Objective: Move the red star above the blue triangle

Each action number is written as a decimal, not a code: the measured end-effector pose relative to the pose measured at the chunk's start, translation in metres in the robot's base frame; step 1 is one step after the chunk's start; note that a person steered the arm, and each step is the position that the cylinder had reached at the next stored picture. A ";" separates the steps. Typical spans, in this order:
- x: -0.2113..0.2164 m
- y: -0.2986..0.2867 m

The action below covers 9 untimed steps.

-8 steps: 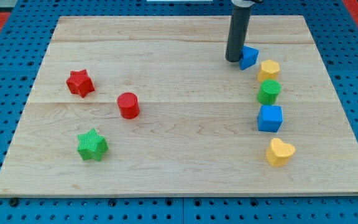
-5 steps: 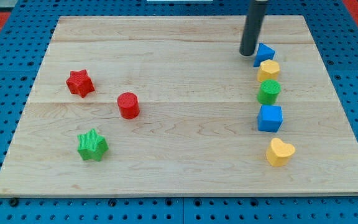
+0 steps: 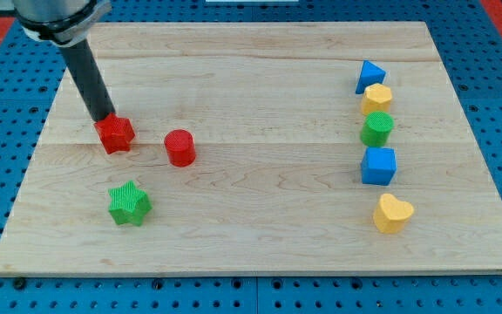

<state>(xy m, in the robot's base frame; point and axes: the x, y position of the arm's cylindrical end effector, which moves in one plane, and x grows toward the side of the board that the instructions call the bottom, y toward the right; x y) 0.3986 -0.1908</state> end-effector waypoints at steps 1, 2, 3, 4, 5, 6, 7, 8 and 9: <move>0.021 -0.049; 0.068 -0.036; 0.051 0.005; -0.029 0.005; -0.058 0.013; -0.063 0.081; -0.069 0.186; -0.067 0.247; -0.034 0.174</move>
<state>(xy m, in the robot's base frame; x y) 0.3644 -0.0165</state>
